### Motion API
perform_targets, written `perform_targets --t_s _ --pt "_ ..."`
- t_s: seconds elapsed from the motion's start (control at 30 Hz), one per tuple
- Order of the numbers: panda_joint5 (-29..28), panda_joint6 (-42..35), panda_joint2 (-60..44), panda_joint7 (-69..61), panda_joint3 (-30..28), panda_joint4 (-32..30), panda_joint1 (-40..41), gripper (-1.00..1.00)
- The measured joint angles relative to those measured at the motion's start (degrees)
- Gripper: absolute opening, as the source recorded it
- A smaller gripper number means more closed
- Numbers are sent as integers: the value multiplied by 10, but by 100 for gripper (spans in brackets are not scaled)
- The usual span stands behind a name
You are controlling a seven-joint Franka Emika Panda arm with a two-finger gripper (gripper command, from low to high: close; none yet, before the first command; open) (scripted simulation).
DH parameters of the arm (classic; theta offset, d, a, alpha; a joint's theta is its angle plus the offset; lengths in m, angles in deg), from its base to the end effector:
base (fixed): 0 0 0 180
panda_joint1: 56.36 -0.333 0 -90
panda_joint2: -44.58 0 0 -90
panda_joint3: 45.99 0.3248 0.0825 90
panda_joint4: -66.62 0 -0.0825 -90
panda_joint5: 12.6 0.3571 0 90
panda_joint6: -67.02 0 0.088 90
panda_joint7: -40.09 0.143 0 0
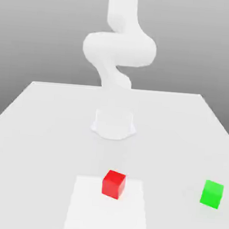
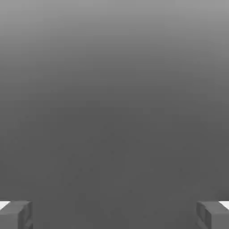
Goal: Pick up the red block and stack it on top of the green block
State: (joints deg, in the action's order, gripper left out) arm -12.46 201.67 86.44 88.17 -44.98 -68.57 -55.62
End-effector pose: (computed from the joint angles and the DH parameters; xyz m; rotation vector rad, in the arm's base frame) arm 0.3665 0.0038 0.6422 -2.4712 1.0970 -0.9361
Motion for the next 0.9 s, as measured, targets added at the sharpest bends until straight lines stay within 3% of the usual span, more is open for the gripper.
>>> perform_targets --t_s 0.57,0.8,0.83,0.9 --pt "10 248 -356 193 63 -276 41 0" --pt "-41 377 -514 245 24 -276 15 0" --pt "-46 391 -531 248 16 -274 9 -100" --pt "-47 392 -531 249 16 -274 9 -100"
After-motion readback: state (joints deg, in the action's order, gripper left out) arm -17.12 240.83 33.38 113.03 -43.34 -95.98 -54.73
